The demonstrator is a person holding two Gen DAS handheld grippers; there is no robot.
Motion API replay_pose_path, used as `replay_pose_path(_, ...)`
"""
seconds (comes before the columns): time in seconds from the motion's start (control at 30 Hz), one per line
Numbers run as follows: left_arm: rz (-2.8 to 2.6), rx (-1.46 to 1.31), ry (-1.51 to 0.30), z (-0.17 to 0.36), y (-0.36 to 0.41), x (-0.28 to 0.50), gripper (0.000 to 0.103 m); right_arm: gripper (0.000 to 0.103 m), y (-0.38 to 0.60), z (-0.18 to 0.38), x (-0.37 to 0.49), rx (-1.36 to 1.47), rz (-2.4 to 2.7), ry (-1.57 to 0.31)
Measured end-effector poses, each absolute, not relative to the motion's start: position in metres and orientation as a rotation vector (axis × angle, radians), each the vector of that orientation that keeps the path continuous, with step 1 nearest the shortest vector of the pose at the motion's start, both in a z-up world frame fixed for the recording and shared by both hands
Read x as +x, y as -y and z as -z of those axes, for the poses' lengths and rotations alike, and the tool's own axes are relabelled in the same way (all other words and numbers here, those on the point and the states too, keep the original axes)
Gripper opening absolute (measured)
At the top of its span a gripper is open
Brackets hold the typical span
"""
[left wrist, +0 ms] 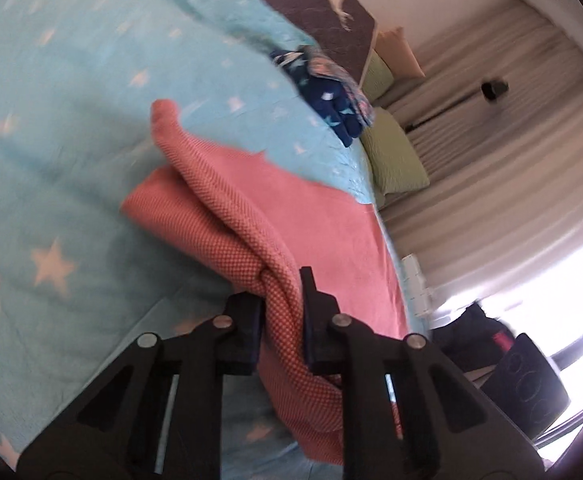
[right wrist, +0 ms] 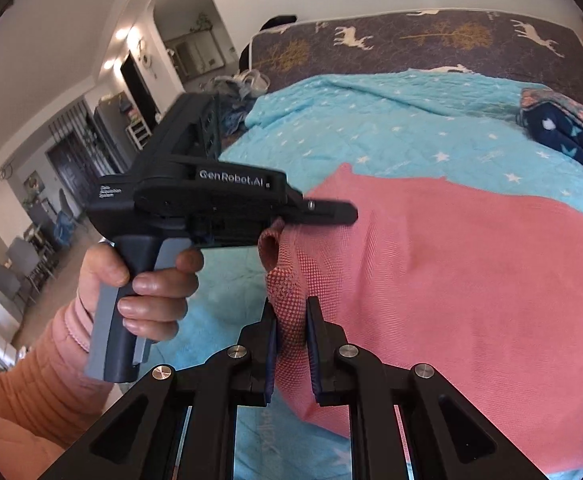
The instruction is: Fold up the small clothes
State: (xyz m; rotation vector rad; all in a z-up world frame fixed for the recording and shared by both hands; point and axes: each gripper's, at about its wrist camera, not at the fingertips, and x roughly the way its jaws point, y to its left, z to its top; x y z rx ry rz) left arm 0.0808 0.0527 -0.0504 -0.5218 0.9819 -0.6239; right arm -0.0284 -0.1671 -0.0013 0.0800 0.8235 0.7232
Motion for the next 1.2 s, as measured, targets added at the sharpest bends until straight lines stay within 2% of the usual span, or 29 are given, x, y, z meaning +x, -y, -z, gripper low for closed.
replay_pose_path(0.37,0.624,-0.25,-0.917,-0.009,0.052,0.093,0.017,0.012,0.251,-0.027,-0.04,0.23,-0.665,-0.688)
replay_pose_path(0.47,0.594,-0.225,-0.925,-0.011,0.077,0.105,0.017,0.007,0.282,-0.032,-0.046,0.278,-0.646,-0.656)
replay_pose_path(0.57,0.621,-0.186,-0.933,-0.015,0.109,0.108,0.017,0.006,0.311,-0.029,-0.05,0.318,-0.606,-0.64)
replay_pose_path(0.73,0.676,-0.038,-0.918,-0.022,0.168,0.095,0.015,0.009,0.355,-0.014,-0.051,0.41,-0.586,-0.681)
replay_pose_path(0.87,0.733,0.037,-0.975,-0.005,0.217,0.091,0.015,0.011,0.386,0.0,-0.06,0.451,-0.538,-0.706)
replay_pose_path(0.9,0.75,0.046,-0.995,0.001,0.227,0.091,0.009,0.012,0.391,0.003,-0.062,0.456,-0.526,-0.714)
replay_pose_path(0.93,0.77,0.052,-1.021,0.008,0.237,0.091,0.009,0.012,0.396,0.009,-0.064,0.463,-0.511,-0.729)
replay_pose_path(1.03,0.78,0.108,-1.086,0.034,0.263,0.089,0.009,0.017,0.415,0.026,-0.073,0.5,-0.462,-0.781)
replay_pose_path(1.1,0.759,0.156,-1.121,0.047,0.27,0.086,0.009,0.03,0.424,0.038,-0.075,0.541,-0.452,-0.822)
replay_pose_path(1.2,0.76,0.155,-1.11,0.043,0.261,0.076,0.01,0.043,0.433,0.05,-0.079,0.585,-0.445,-0.855)
